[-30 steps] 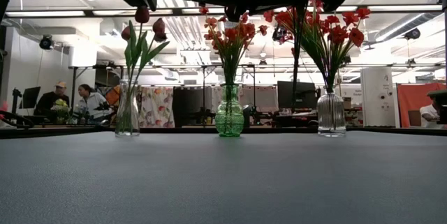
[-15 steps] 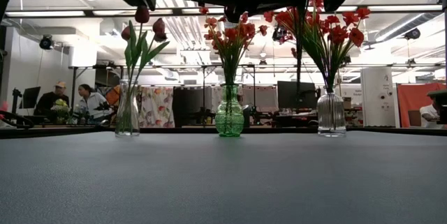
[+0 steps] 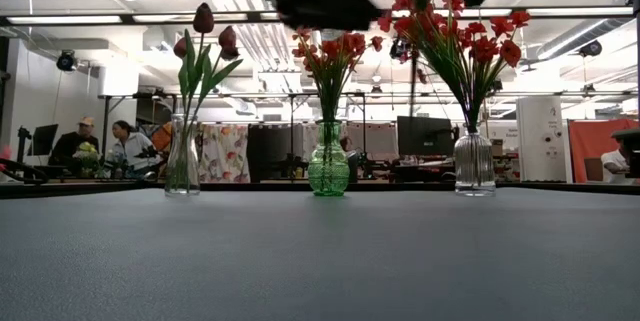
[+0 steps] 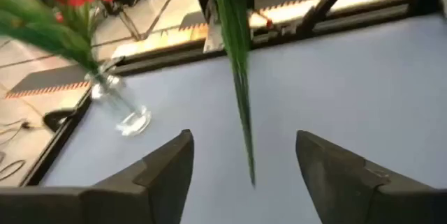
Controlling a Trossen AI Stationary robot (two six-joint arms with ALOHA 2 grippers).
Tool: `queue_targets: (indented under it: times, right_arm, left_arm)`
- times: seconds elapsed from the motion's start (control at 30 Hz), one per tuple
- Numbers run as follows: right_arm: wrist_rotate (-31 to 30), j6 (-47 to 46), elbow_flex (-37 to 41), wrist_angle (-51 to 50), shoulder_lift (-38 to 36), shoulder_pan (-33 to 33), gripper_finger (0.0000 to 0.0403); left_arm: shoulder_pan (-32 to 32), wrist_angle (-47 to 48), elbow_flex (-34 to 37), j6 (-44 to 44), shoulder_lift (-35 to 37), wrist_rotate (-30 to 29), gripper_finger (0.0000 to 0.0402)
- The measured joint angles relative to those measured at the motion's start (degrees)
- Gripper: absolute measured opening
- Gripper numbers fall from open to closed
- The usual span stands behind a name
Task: Sort flowers into vase by color
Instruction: Put the orange flowers into the green vase
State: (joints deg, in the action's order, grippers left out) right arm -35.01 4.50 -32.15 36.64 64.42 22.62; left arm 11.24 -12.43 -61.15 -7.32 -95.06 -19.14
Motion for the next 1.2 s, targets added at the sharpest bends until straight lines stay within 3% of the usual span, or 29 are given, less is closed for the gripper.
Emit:
queue_targets:
  times: [0.27, 0.4, 0.6, 0.87, 1.2]
  right_arm:
    - [0.51, 6.81, -5.44, -0.74, -0.13, -6.04, 0.0029]
    - [0.73, 8.80, -8.67, -4.62, -0.15, -9.20, 0.0029]
    - [0.88, 10.51, -11.80, -10.23, -0.17, -11.91, 0.0029]
    - [2.47, 11.16, -12.43, -11.11, -0.17, -11.78, 0.0029]
    - [4.01, 8.54, -12.39, -12.74, -0.23, -11.80, 0.0029]
  left_arm:
    - [-6.09, 0.25, 11.28, -0.36, 11.05, -0.04, 0.0253]
    - [-10.73, -8.19, 18.02, 2.05, 14.06, -0.22, 0.0253]
    - [-15.66, -21.00, 24.85, 9.54, 11.95, -0.04, 0.0253]
    - [-16.52, -24.87, 23.42, 10.18, 5.45, -1.33, 0.0258]
    - [-18.53, -20.79, 21.38, 7.51, 5.41, -0.99, 0.0322]
